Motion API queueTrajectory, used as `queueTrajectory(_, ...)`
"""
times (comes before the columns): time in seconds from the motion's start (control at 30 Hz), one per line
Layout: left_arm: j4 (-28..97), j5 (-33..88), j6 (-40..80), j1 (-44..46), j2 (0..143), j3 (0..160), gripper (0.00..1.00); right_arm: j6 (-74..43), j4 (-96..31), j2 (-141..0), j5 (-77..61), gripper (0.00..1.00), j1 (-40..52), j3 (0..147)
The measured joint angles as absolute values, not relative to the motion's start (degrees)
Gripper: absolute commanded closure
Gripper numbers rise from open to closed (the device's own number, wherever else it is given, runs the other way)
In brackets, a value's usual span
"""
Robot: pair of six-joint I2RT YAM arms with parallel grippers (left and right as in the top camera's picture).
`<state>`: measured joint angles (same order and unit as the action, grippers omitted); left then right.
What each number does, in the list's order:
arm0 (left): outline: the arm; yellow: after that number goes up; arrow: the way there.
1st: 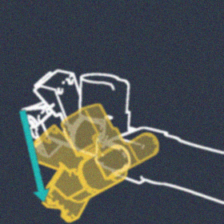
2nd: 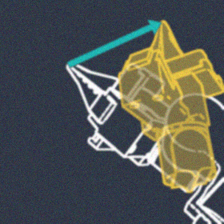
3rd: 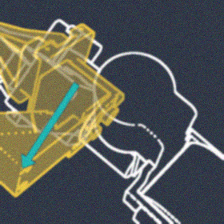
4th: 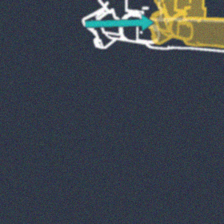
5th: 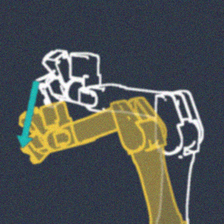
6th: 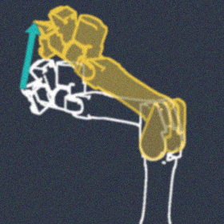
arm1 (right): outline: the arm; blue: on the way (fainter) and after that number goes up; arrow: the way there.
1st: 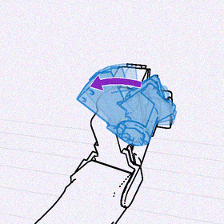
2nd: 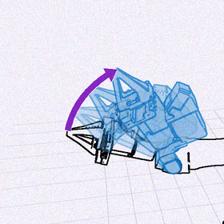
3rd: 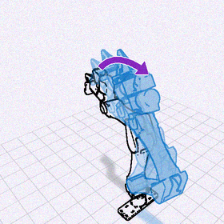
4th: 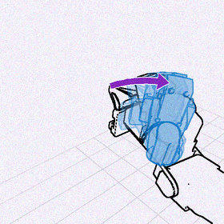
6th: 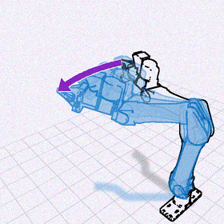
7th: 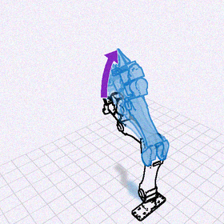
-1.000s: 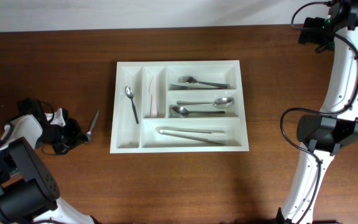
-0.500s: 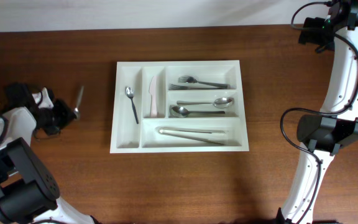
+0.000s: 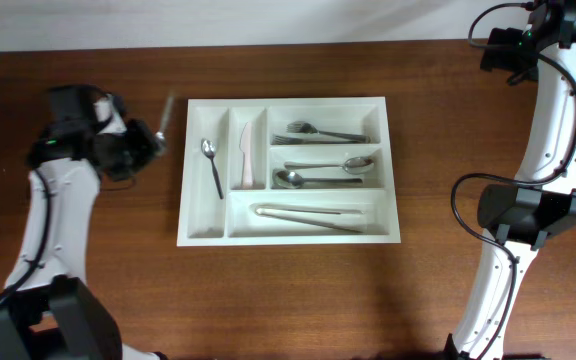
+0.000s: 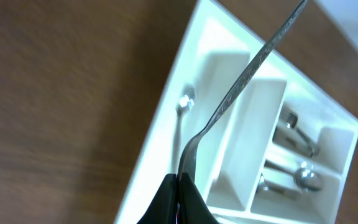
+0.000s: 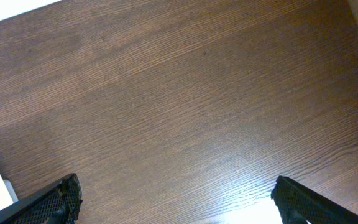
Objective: Pack container
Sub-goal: 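Carry the spoon into the leftmost narrow compartment and release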
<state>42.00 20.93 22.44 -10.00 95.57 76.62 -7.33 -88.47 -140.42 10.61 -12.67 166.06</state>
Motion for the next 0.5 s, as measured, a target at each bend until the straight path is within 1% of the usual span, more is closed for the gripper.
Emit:
queueTrajectory(0.07, 42.94, 17.45, 25.63, -5.78, 95.57, 76.62, 0.98, -7.35, -88.47, -140.42, 10.61, 0.01, -12.67, 166.06)
queueTrajectory(0.2, 44.14, 11.07, 31.11, -0.43, 95.57, 76.62, 0.98, -7.31, -88.47, -140.42, 10.61, 0.01, -12.67, 166.06)
queueTrajectory(0.5, 45.76, 2.87, 37.71, 5.69, 96.27, 76.62, 0.98, -7.31, -88.47, -140.42, 10.61, 0.01, -12.67, 166.06)
